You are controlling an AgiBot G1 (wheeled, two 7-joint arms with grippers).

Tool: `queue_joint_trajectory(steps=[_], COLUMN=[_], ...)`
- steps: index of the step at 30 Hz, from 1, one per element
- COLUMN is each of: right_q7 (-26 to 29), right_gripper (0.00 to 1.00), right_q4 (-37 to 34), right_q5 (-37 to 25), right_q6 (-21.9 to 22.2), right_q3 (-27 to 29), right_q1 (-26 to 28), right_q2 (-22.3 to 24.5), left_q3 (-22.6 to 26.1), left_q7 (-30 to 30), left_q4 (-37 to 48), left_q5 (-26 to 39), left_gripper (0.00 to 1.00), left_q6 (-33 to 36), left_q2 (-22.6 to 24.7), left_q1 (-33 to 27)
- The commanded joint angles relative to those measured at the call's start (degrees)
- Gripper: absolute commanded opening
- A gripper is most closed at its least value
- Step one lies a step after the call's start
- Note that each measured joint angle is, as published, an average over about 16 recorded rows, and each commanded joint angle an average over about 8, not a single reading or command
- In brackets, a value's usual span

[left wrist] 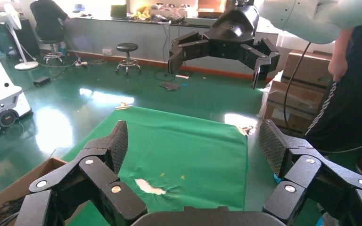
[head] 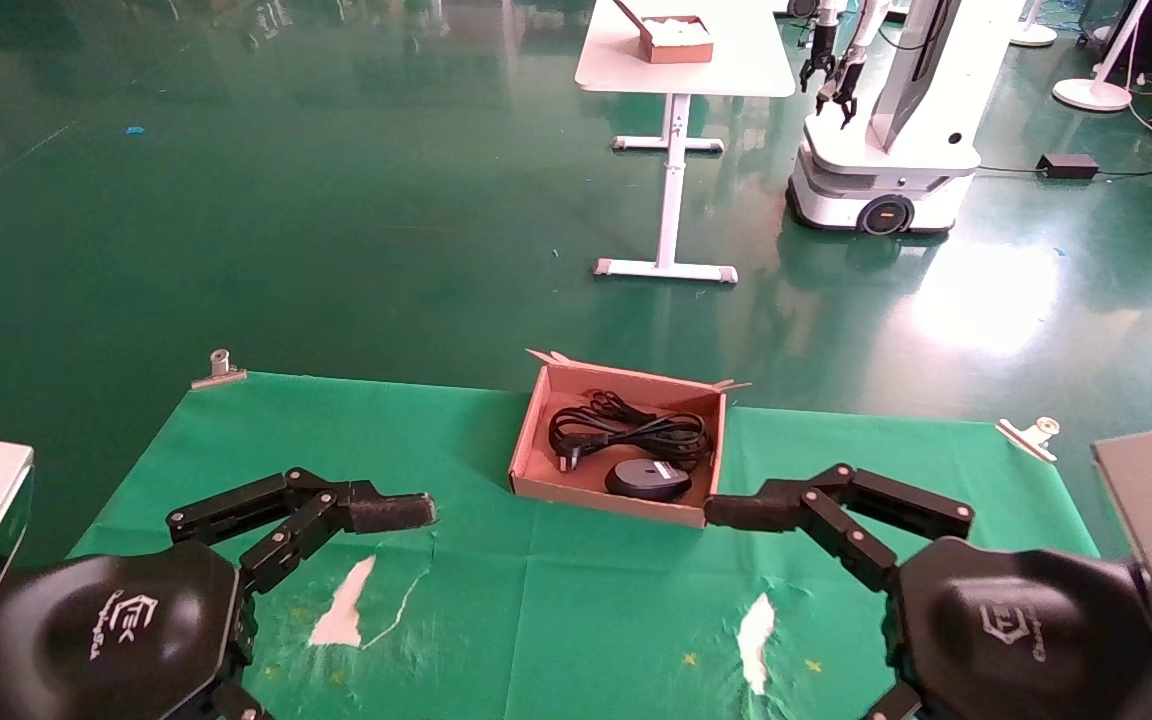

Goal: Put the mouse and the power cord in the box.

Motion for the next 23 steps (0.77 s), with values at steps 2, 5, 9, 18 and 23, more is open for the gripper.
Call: queue_joint_trajectory(steps=[2, 5, 9, 18, 23], right_q7=[0.0, 0.0, 0.0, 0.0, 0.0], right_gripper=[1.00, 1.00, 1.00, 1.00, 1.00], right_q4=[0.0, 0.0, 0.0, 0.0, 0.0], right_q5=[0.0, 0.0, 0.0, 0.0, 0.0], right_q6=[0.0, 0.0, 0.0, 0.0, 0.0], right_q3=[0.0, 0.0, 0.0, 0.0, 0.0], right_q1=[0.0, 0.0, 0.0, 0.0, 0.0], right_q2=[0.0, 0.0, 0.0, 0.0, 0.0], left_q3=[0.0, 0.0, 0.0, 0.0, 0.0], left_q7=[0.0, 0.0, 0.0, 0.0, 0.0], left_q4=[0.0, 0.0, 0.0, 0.0, 0.0], left_q5=[0.0, 0.0, 0.0, 0.0, 0.0], left_gripper=[1.00, 1.00, 1.00, 1.00, 1.00], left_q6=[0.0, 0.0, 0.0, 0.0, 0.0], left_q2=[0.0, 0.0, 0.0, 0.0, 0.0], left_q1=[0.0, 0.0, 0.0, 0.0, 0.0])
